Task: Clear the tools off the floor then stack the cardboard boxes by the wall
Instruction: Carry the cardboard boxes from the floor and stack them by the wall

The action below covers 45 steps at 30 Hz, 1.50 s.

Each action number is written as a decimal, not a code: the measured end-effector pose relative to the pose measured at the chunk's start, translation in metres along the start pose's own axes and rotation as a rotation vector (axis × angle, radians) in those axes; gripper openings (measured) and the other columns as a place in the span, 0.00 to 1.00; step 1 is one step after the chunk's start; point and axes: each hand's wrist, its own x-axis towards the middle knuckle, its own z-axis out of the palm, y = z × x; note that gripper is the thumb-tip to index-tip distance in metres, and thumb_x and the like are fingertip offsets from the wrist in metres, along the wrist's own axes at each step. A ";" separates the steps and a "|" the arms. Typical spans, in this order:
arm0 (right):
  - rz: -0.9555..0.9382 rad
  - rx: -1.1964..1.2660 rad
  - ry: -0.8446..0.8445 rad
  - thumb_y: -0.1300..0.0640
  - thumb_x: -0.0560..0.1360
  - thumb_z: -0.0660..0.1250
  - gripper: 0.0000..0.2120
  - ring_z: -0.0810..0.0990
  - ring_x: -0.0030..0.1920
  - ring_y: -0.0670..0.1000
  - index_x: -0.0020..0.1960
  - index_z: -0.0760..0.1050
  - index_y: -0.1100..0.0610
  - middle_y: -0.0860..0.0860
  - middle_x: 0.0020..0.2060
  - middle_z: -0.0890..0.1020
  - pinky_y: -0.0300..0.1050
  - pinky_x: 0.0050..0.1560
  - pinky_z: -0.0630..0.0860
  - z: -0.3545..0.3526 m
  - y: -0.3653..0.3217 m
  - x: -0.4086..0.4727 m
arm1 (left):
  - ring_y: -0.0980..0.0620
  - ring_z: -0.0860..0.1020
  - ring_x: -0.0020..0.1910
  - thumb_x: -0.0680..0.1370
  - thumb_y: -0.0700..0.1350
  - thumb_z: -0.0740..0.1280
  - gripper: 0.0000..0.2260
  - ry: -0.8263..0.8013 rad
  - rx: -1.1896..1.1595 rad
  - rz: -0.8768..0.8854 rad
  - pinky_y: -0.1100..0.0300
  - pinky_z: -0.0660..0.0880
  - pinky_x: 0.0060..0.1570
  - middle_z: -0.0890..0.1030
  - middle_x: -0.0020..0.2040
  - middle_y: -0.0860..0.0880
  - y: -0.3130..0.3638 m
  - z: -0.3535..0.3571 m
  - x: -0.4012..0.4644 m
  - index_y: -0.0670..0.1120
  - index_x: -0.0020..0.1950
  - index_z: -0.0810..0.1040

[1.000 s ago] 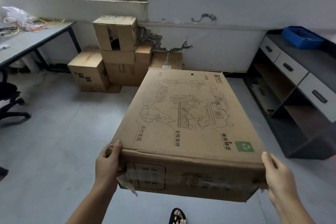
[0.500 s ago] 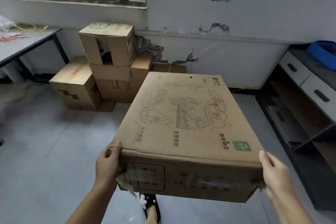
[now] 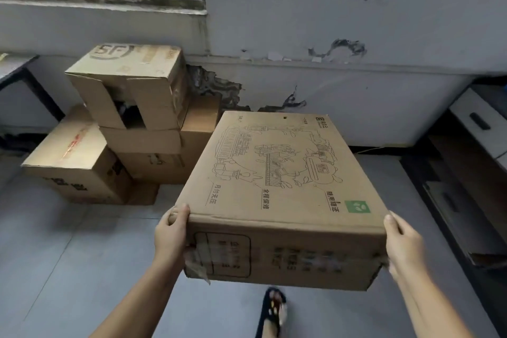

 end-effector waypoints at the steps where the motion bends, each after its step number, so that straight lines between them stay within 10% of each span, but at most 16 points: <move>1: -0.001 -0.001 0.002 0.53 0.81 0.58 0.17 0.76 0.60 0.56 0.68 0.71 0.57 0.54 0.60 0.77 0.57 0.63 0.72 0.015 -0.004 0.018 | 0.50 0.73 0.44 0.79 0.50 0.64 0.10 0.000 -0.004 -0.006 0.38 0.77 0.49 0.75 0.45 0.49 0.005 0.013 0.019 0.44 0.55 0.75; 26: 0.203 -0.087 -0.095 0.59 0.81 0.56 0.12 0.75 0.59 0.56 0.63 0.69 0.50 0.52 0.59 0.76 0.61 0.58 0.73 0.316 0.039 0.342 | 0.46 0.75 0.57 0.80 0.50 0.63 0.16 0.123 0.029 -0.153 0.47 0.73 0.58 0.75 0.59 0.45 -0.039 0.211 0.395 0.46 0.65 0.68; 39: 0.293 -0.187 -0.144 0.62 0.81 0.55 0.14 0.73 0.61 0.53 0.56 0.67 0.43 0.52 0.65 0.73 0.60 0.63 0.68 0.330 0.099 0.345 | 0.45 0.74 0.60 0.80 0.52 0.60 0.14 0.043 0.232 -0.254 0.51 0.69 0.62 0.75 0.60 0.43 -0.090 0.199 0.419 0.46 0.62 0.67; 45: 0.163 -0.512 -0.295 0.58 0.78 0.62 0.28 0.64 0.71 0.55 0.75 0.55 0.53 0.54 0.73 0.64 0.48 0.67 0.62 0.326 0.038 0.315 | 0.46 0.63 0.72 0.80 0.47 0.62 0.24 0.009 0.484 -0.169 0.52 0.62 0.67 0.63 0.74 0.44 -0.034 0.197 0.399 0.45 0.74 0.60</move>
